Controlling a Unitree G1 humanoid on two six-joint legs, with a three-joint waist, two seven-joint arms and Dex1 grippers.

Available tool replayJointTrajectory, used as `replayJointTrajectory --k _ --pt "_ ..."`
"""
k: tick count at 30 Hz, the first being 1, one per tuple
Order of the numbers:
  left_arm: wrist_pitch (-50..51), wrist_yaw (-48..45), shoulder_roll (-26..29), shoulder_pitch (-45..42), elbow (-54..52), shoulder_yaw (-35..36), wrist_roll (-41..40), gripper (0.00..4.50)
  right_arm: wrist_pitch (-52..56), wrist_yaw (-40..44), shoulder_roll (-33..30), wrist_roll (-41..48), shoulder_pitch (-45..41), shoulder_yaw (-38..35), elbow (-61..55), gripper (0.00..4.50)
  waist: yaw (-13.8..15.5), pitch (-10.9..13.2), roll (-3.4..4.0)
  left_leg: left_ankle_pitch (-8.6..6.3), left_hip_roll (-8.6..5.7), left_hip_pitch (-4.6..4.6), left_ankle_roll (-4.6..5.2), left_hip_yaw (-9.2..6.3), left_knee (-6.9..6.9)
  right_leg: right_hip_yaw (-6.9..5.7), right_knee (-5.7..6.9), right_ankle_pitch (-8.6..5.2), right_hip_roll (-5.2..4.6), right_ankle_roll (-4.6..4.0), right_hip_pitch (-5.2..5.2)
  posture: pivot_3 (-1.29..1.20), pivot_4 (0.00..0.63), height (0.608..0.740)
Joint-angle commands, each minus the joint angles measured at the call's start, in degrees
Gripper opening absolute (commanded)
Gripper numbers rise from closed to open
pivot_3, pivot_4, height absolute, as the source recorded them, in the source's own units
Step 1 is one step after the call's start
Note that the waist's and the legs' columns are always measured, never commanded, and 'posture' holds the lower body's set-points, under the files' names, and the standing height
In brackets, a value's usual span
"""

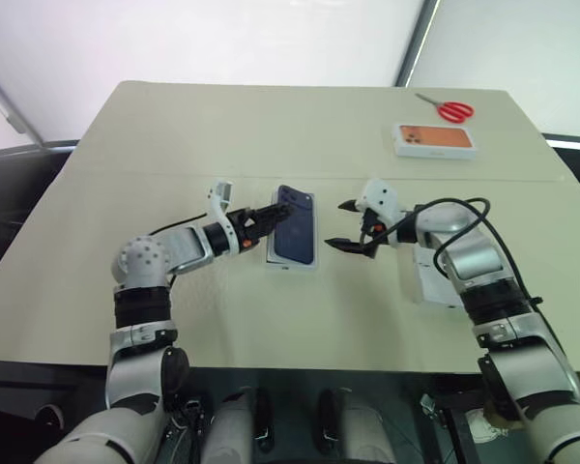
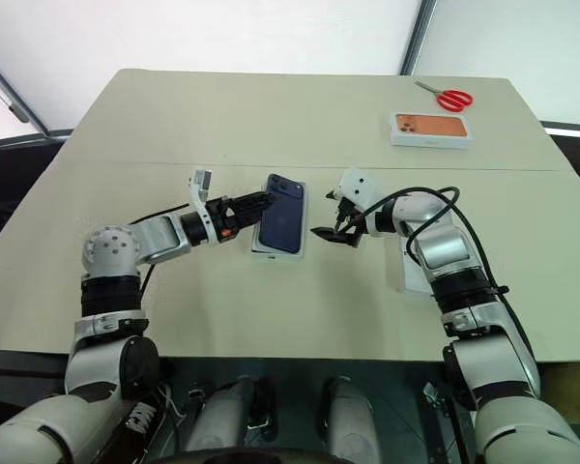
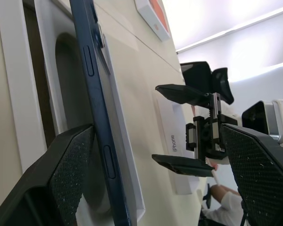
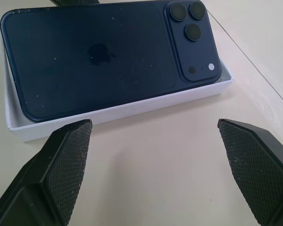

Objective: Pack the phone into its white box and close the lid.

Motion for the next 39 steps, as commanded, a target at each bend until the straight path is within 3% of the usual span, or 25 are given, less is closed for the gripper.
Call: replayJointTrajectory --k 1,10,13,19,20,32,39 --pt "0.73 -0.93 2.23 -1.63 -3.29 1.28 -1.83 4.42 -0.53 -0.27 0.09 0.17 -1.41 -0.69 -0.81 4.50 -0.02 0.00 0.00 0.00 0.00 0.00 0.00 0.00 0.00 0.00 0.01 0.00 0.00 0.00 0.00 0.00 0.150 0.738" --pt "-3.38 -1.52 6.44 -1.91 -1.66 1.87 0.18 4.42 0.83 -0.81 1.34 0.77 -1.20 -0.84 -1.26 4.50 0.03 0.01 0.01 0.00 -0.01 0.00 0.00 0.00 0.00 0.00 0.00 0.00 0.00 0.00 0.00 0.00 0.150 0.738" --pt "-8.87 -2.97 8.45 -0.76 0.46 -3.00 6.73 3.09 1.22 -0.44 1.46 0.38 -0.43 -0.06 -1.96 3.60 -0.05 0.01 0.02 0.00 0.00 0.01 -0.01 0.00 0.00 0.00 0.01 0.00 0.01 0.00 0.00 0.00 0.150 0.738" --pt "-11.72 -5.50 8.37 -0.79 3.54 -6.98 11.43 0.05 -0.05 -3.19 2.41 -2.33 -0.15 1.33 -0.28 0.52 0.04 0.00 0.02 0.00 -0.02 0.00 -0.01 0.02 0.00 0.00 0.01 0.00 0.00 0.00 0.00 0.00 0.150 0.738" --pt "-11.63 -5.46 8.08 -0.69 3.57 -7.88 12.21 0.00 -0.08 -3.57 2.71 -2.69 -0.08 1.57 -0.20 0.01 0.03 0.01 0.02 0.00 -0.02 0.00 -0.01 0.02 0.00 0.00 0.01 0.00 0.00 0.00 0.00 0.00 0.150 0.738" --pt "-16.55 -10.47 3.02 -2.67 9.11 -18.28 21.81 0.00 -0.74 -7.40 5.53 -6.09 -0.61 3.68 2.51 0.01 0.21 0.00 0.03 0.01 -0.05 0.01 -0.01 0.03 0.01 0.00 0.02 0.00 0.00 0.00 0.02 0.00 0.150 0.738" --pt "-15.66 -14.04 -1.17 -4.59 8.82 -20.93 23.01 0.00 0.96 -5.28 1.51 -5.76 2.77 2.60 -1.59 0.01 0.54 0.00 0.03 0.01 -0.08 0.00 0.00 0.00 0.03 -0.02 0.02 -0.01 -0.04 0.01 0.06 0.00 0.150 0.738"
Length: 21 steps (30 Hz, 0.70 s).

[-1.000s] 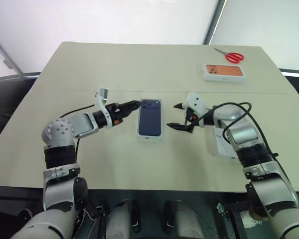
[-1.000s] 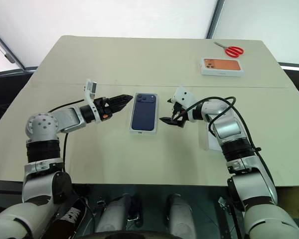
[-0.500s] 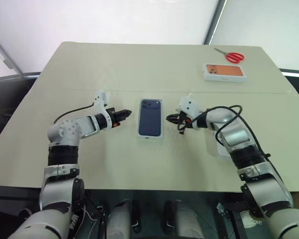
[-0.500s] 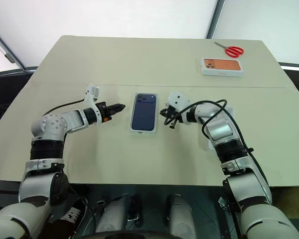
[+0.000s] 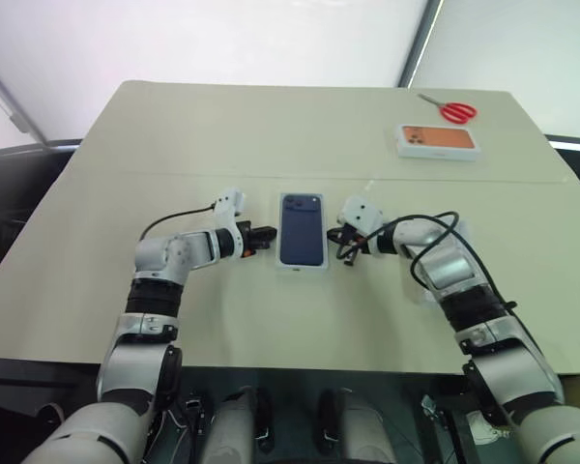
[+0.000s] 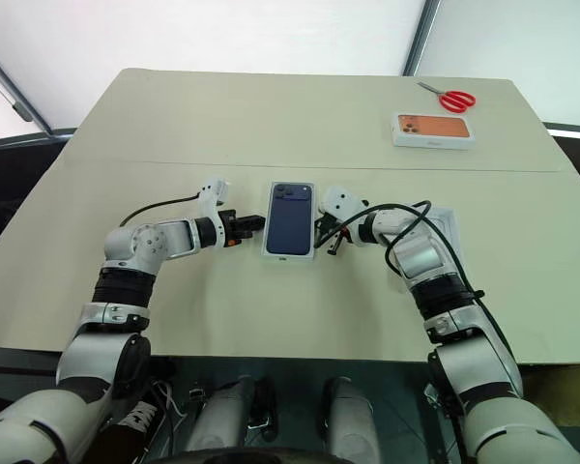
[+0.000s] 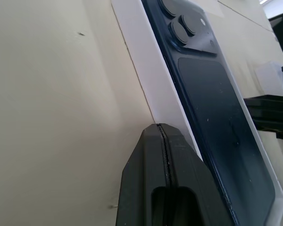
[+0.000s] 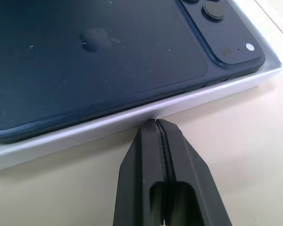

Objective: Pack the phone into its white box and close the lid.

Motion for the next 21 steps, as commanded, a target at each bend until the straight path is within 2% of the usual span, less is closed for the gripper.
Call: replayJointTrajectory --k 1,4,12,21 --pt "0.87 -3.58 -3.80 -2.31 -1.04 -3.91 -0.09 0.00 1.09 1.81 -2.42 1.02 2.13 -1.29 -4.84 0.01 0.15 0.00 0.00 0.00 0.00 0.01 0.00 0.00 0.02 0.00 -0.01 0.00 0.00 0.00 0.02 0.00 0.150 0.738" --pt "0.21 -5.50 -5.95 -3.01 -0.99 -6.34 1.30 0.00 3.27 3.43 -5.70 1.92 5.54 -2.65 -9.27 0.01 0.85 0.00 0.00 0.00 -0.01 0.00 0.01 -0.01 0.04 0.00 -0.01 0.00 -0.02 0.00 0.02 0.00 0.150 0.738" --pt "-5.31 -7.45 -13.48 -8.14 8.34 -7.36 5.47 0.00 10.18 4.19 -12.75 4.08 15.42 -7.55 -20.78 0.01 1.17 0.00 -0.02 -0.04 0.00 -0.01 0.06 -0.10 0.10 -0.05 -0.03 0.00 -0.13 0.00 0.05 0.00 0.150 0.738" --pt "-9.33 -10.33 -19.32 -11.22 15.43 -7.92 9.33 0.00 9.77 2.82 -18.06 3.94 18.47 -12.25 -19.57 0.01 1.19 0.01 -0.02 -0.13 0.04 -0.09 0.20 -0.15 0.30 -0.08 -0.03 0.00 -0.21 0.00 0.04 0.00 0.150 0.738"
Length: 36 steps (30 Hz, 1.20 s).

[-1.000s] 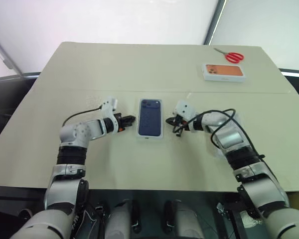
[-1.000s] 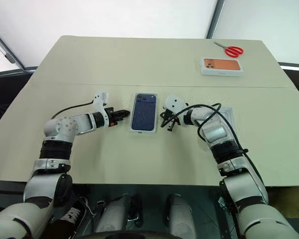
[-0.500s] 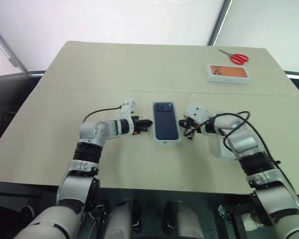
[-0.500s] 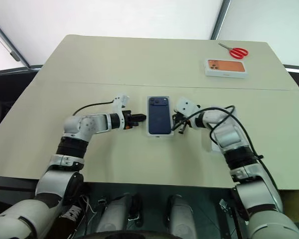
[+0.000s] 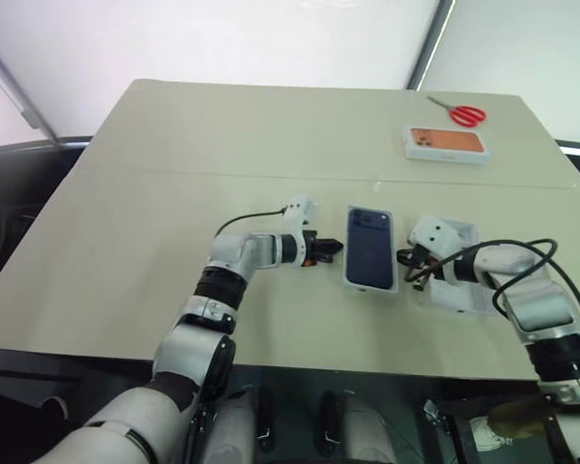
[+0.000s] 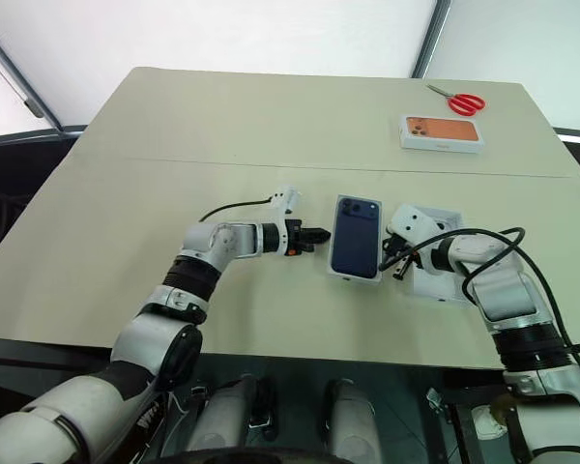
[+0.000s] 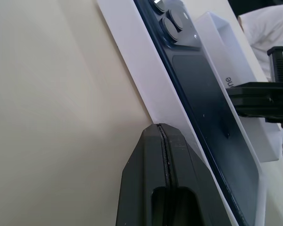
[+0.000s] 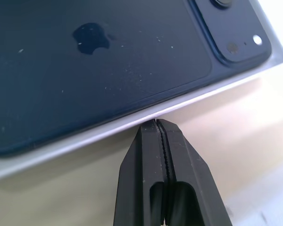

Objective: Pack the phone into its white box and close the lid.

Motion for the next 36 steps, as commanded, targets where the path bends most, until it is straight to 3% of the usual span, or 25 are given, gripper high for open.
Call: replayJointTrajectory --k 1,8,16,21,36 --pt "-2.12 -3.33 -3.84 -2.96 1.54 -2.16 0.30 0.00 -1.42 -0.01 -1.45 0.78 0.26 -1.38 0.59 0.01 -0.05 0.00 0.00 -0.03 0.02 -0.02 0.05 0.00 0.06 -0.01 0.01 0.00 0.01 0.00 0.00 0.00 0.150 0.738" --pt "-5.86 -4.84 -4.94 -6.08 7.48 -1.06 2.52 0.00 -3.45 -0.08 -2.55 0.76 0.96 -1.89 2.71 0.01 -0.09 0.00 0.00 -0.18 0.07 -0.13 0.27 0.01 0.40 -0.04 0.02 0.00 -0.04 0.01 0.02 0.00 0.150 0.738" --pt "-6.99 -8.34 -2.50 -7.44 9.57 -1.06 4.10 0.00 -4.58 0.24 -3.07 0.26 0.76 -1.21 3.67 0.01 -0.18 0.01 0.00 -0.19 0.07 -0.14 0.27 0.01 0.41 -0.04 0.02 0.00 -0.06 0.01 0.02 0.00 0.150 0.738" --pt "-5.12 -11.62 1.10 -3.34 2.89 -3.40 4.86 0.00 -5.00 1.55 -4.39 0.61 0.89 -1.83 3.80 0.01 -0.27 0.01 0.02 -0.19 0.09 -0.14 0.27 0.01 0.41 -0.04 0.03 0.00 -0.05 0.01 0.01 0.00 0.150 0.738" --pt "-4.13 -16.23 16.51 5.21 -19.49 2.41 -1.38 0.00 -11.57 3.71 -7.84 1.04 1.49 -2.91 10.00 0.01 -0.21 0.02 0.07 -0.19 0.08 -0.11 0.26 0.01 0.46 -0.04 0.03 0.00 -0.09 0.01 0.09 0.00 0.150 0.738"
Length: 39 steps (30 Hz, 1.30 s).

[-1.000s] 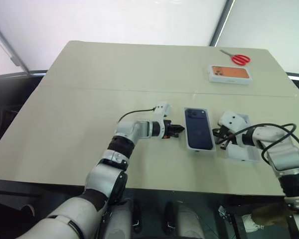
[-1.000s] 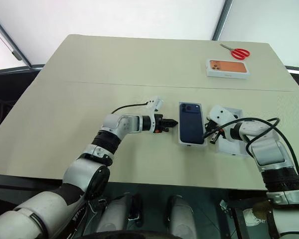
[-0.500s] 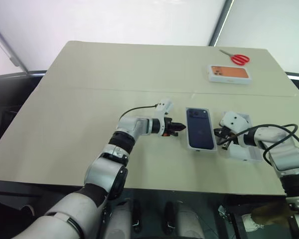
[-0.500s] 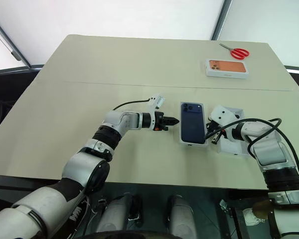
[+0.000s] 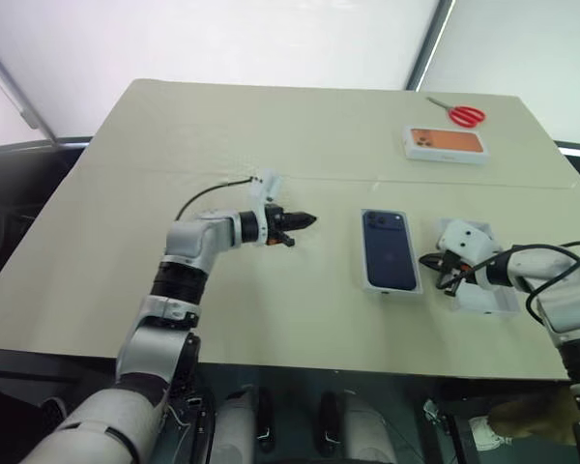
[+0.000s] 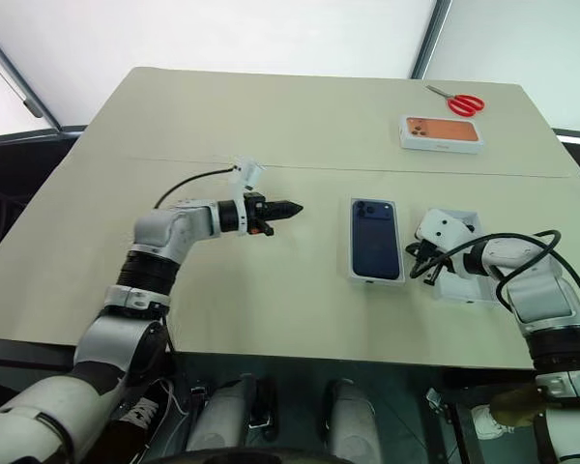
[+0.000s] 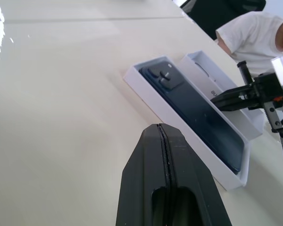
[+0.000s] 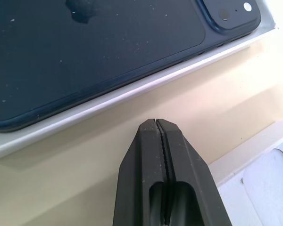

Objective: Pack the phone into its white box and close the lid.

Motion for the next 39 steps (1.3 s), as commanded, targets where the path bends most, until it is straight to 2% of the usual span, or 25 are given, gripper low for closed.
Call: replayJointTrajectory --k 1,4,5,6,9,10,13,14,17,22,26,32,35,38,39 --pt "0.05 -1.87 2.83 1.40 -5.01 1.75 -2.33 0.00 0.40 0.95 -1.79 1.00 -0.41 -1.63 0.84 0.01 -0.05 0.00 0.00 0.00 0.00 0.01 0.00 0.00 0.00 0.00 0.01 0.00 0.01 0.00 0.00 0.00 0.150 0.738" --pt "-0.83 -3.59 5.91 3.31 -7.47 1.65 -2.79 0.00 7.13 1.82 -0.68 5.35 -2.19 -3.60 -1.01 0.01 -0.14 0.01 0.01 0.01 0.01 0.01 0.00 0.01 0.00 0.01 0.01 0.00 0.02 0.00 -0.01 0.00 0.150 0.738" --pt "-0.99 -4.10 6.98 4.04 -8.15 1.81 -3.06 0.55 10.29 1.88 -0.46 6.96 -2.62 -4.29 -1.96 0.26 -0.16 0.01 0.02 0.01 0.01 0.00 0.00 0.01 0.01 0.01 0.01 0.00 0.02 0.00 -0.01 0.00 0.150 0.738" --pt "-1.71 -5.48 8.14 5.03 -9.37 1.76 -3.49 0.86 13.39 1.53 -0.52 7.94 -2.87 -4.69 -2.93 0.56 -0.17 0.02 0.05 0.01 0.01 0.00 0.00 0.01 0.01 0.00 0.02 0.00 0.02 0.00 -0.02 0.00 0.150 0.738" --pt "-4.36 -9.33 11.39 8.39 -12.94 1.77 -4.62 2.30 17.43 1.22 -1.98 8.91 -2.48 -5.41 -5.45 1.85 -0.25 0.03 0.07 0.00 0.03 0.00 0.00 0.00 0.00 0.01 0.02 0.00 0.01 -0.01 -0.03 0.00 0.150 0.738" --pt "-5.76 -10.30 12.29 9.55 -13.87 1.88 -4.64 2.95 18.62 1.64 -2.69 9.53 -2.25 -5.92 -6.16 2.54 -0.23 0.03 0.08 0.00 0.03 -0.01 -0.02 0.00 0.00 0.01 0.01 0.00 0.01 -0.01 -0.05 0.00 0.150 0.738" --pt "-10.27 -13.75 14.91 13.43 -17.19 2.35 -5.18 4.30 20.32 2.87 -5.19 10.46 -0.69 -6.75 -8.43 3.94 -0.09 0.10 0.19 -0.09 0.01 -0.03 -0.15 0.01 0.00 0.02 0.01 -0.02 -0.04 -0.04 -0.08 0.00 0.150 0.738" --pt "-10.00 -14.65 15.54 14.33 -18.22 3.20 -6.57 4.50 20.37 3.08 -5.93 10.56 -0.04 -6.80 -9.31 4.44 -0.07 0.11 0.21 -0.09 0.00 -0.03 -0.16 0.01 -0.01 0.02 0.01 -0.07 -0.05 -0.13 -0.08 0.00 0.150 0.738" --pt "-15.88 -15.10 16.71 17.09 -21.37 5.03 -6.62 4.50 22.46 3.81 -7.23 12.38 0.97 -7.61 -13.15 4.48 -0.15 0.12 0.23 -0.10 0.01 -0.02 -0.17 0.00 -0.02 0.02 0.00 -0.11 -0.05 -0.20 -0.08 0.00 0.150 0.738" --pt "-19.31 -16.22 17.64 18.88 -23.41 5.88 -7.51 4.50 35.13 -1.56 -7.94 12.05 -5.26 -7.05 -11.50 4.48 -0.25 0.19 0.36 -0.11 -0.01 -0.03 -0.16 0.01 -0.02 0.04 0.00 -0.12 -0.08 -0.23 -0.10 0.00 0.150 0.738" --pt "-24.20 -17.40 18.53 21.09 -24.35 5.52 -6.60 4.50 51.82 -5.63 -6.48 14.46 -8.76 -7.62 -12.38 4.48 -0.24 0.19 0.36 -0.11 0.00 -0.05 -0.15 0.02 -0.08 0.03 -0.01 -0.12 -0.08 -0.23 -0.14 0.00 0.150 0.738" --pt "-26.61 -18.93 20.85 24.08 -26.84 4.99 -7.10 4.50 71.32 -11.94 -2.22 18.87 -8.30 -10.65 -20.17 4.48 -0.35 0.21 0.41 -0.12 0.00 -0.10 -0.16 0.02 -0.08 0.04 -0.01 -0.12 -0.10 -0.26 -0.19 0.00 0.150 0.738" --pt "-26.12 -21.09 22.40 25.05 -26.99 4.65 -8.00 4.50 68.44 -15.39 -4.81 16.52 -5.66 -6.14 -23.57 4.48 -0.24 0.22 0.52 -0.14 -0.03 -0.15 -0.11 0.03 -0.08 0.04 -0.02 -0.12 -0.11 -0.25 -0.23 0.00 0.150 0.738" --pt "-26.59 -21.85 22.60 25.31 -27.18 4.65 -8.37 4.50 72.53 -20.66 -1.65 15.80 -7.19 -8.61 -22.36 4.48 -0.27 0.22 0.52 -0.16 -0.04 -0.19 -0.09 0.06 -0.07 0.04 -0.04 -0.13 -0.10 -0.24 -0.25 0.00 0.150 0.738" --pt "-26.28 -21.81 22.48 25.22 -27.47 4.58 -8.54 4.50 72.66 -21.44 -2.35 15.59 -7.05 -7.16 -22.90 4.48 -0.27 0.22 0.52 -0.16 -0.04 -0.19 -0.09 0.06 -0.05 0.05 -0.04 -0.13 -0.10 -0.24 -0.25 0.00 0.150 0.738"
